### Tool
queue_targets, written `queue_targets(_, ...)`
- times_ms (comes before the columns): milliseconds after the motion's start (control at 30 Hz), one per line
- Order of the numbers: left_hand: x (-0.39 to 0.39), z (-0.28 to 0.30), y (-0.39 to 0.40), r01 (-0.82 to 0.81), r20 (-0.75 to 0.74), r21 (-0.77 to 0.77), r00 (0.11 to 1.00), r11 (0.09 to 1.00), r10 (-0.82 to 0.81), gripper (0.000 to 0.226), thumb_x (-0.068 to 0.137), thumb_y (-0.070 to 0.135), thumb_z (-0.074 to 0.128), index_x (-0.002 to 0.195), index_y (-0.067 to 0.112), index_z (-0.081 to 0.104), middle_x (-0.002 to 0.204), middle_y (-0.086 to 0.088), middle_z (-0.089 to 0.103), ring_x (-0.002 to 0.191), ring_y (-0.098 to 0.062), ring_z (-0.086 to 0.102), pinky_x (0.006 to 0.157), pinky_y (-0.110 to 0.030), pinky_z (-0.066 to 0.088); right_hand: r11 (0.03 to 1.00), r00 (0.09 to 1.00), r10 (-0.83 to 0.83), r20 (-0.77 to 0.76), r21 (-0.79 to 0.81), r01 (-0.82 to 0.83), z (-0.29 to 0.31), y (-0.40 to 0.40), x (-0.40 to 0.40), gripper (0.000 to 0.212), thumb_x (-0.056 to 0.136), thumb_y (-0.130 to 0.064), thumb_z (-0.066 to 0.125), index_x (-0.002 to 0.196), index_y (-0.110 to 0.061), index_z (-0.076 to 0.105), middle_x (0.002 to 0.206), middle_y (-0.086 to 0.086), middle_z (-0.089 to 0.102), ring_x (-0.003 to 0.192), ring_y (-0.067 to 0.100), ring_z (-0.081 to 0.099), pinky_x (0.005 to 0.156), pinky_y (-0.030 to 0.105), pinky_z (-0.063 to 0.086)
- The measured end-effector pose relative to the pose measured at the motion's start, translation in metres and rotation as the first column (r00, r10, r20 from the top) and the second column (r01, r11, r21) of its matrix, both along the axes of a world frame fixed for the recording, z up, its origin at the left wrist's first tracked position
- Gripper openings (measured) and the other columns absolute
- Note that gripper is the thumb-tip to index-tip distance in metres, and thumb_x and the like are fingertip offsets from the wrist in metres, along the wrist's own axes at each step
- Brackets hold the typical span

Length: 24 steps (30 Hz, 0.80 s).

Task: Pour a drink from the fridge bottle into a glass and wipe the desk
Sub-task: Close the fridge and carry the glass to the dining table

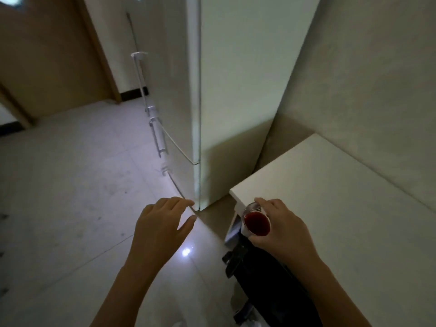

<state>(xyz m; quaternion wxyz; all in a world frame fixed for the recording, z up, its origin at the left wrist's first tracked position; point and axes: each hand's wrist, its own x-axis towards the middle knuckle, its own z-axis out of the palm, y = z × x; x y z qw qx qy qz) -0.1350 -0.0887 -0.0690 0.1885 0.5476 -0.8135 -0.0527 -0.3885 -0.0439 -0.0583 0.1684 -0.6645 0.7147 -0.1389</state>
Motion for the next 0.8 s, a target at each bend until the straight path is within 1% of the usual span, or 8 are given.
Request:
queue_targets(67,0.048,0.001,0.006,-0.066,0.019,-0.002,0.998,0.998,0.066,0.035,0.083,0.045,0.048,0.103,0.024,0.068,0.098,0.008,0.069,0.087,-0.016,0.065,0.071,-0.032,0.048,0.996,0.996,0.088,0.021,-0.016,-0.087,0.004,-0.013,0.046,0.078,0.067,-0.056,0.072,0.132,-0.030,0.038,0.123,-0.005,0.049,0.100,0.013,0.055,0.083,0.027,0.051)
queue_targets(133,0.096,0.004,0.013,-0.145,0.047,-0.016,0.988,0.989,0.145,0.034,0.083,0.045,0.049,0.103,0.024,0.068,0.098,0.008,0.069,0.087,-0.016,0.065,0.070,-0.031,0.046,0.985,0.985,0.173,0.025,-0.032,-0.172,0.006,-0.027,0.093,0.079,0.066,-0.055,0.073,0.132,-0.030,0.038,0.124,-0.004,0.049,0.102,0.013,0.054,0.084,0.026,0.050)
queue_targets(233,0.160,0.009,0.027,-0.275,0.072,-0.046,0.958,0.960,0.277,0.031,0.082,0.043,0.051,0.102,0.025,0.067,0.097,0.009,0.068,0.087,-0.017,0.064,0.069,-0.032,0.046,0.951,0.952,0.303,0.036,-0.074,-0.300,0.010,-0.045,0.162,0.074,0.067,-0.056,0.071,0.130,-0.031,0.039,0.121,-0.005,0.050,0.097,0.012,0.055,0.078,0.023,0.050)
queue_targets(333,0.212,0.011,0.043,-0.395,0.072,-0.078,0.913,0.915,0.401,0.031,0.082,0.042,0.050,0.101,0.025,0.067,0.097,0.009,0.068,0.087,-0.016,0.064,0.068,-0.032,0.046,0.900,0.900,0.432,0.053,-0.090,-0.427,0.014,-0.063,0.223,0.072,0.065,-0.059,0.070,0.126,-0.033,0.042,0.115,-0.007,0.053,0.089,0.013,0.058,0.073,0.029,0.054)
queue_targets(400,0.241,0.010,0.052,-0.469,0.076,-0.104,0.875,0.877,0.478,0.030,0.081,0.041,0.052,0.099,0.024,0.068,0.095,0.007,0.069,0.085,-0.017,0.065,0.066,-0.031,0.047,0.856,0.857,0.514,0.040,-0.094,-0.509,0.016,-0.076,0.260,0.071,0.064,-0.058,0.072,0.125,-0.035,0.043,0.116,-0.008,0.054,0.088,0.013,0.059,0.073,0.029,0.054)
queue_targets(567,0.301,0.000,0.068,-0.642,0.046,-0.095,0.761,0.761,0.648,0.033,0.081,0.042,0.047,0.096,0.023,0.068,0.091,0.007,0.068,0.080,-0.017,0.064,0.064,-0.032,0.050,0.732,0.734,0.679,0.017,-0.083,-0.676,0.018,-0.110,0.346,0.067,0.062,-0.060,0.071,0.121,-0.039,0.046,0.112,-0.015,0.055,0.082,0.008,0.059,0.065,0.017,0.046)
queue_targets(667,0.333,-0.010,0.064,-0.728,0.034,-0.068,0.682,0.682,0.731,0.034,0.081,0.043,0.045,0.096,0.022,0.068,0.091,0.006,0.068,0.080,-0.017,0.064,0.064,-0.034,0.052,0.652,0.652,0.758,0.017,-0.071,-0.755,0.016,-0.136,0.397,0.067,0.062,-0.063,0.069,0.120,-0.041,0.046,0.110,-0.017,0.055,0.079,0.007,0.061,0.065,0.020,0.049)
queue_targets(800,0.376,-0.019,0.045,-0.818,0.037,-0.021,0.574,0.575,0.818,0.036,0.082,0.043,0.044,0.097,0.021,0.068,0.091,0.005,0.068,0.083,-0.018,0.064,0.069,-0.036,0.053,0.515,0.514,0.857,0.022,-0.039,-0.856,0.011,-0.177,0.464,0.071,0.063,-0.062,0.069,0.125,-0.040,0.043,0.117,-0.016,0.053,0.086,0.010,0.061,0.068,0.021,0.048)
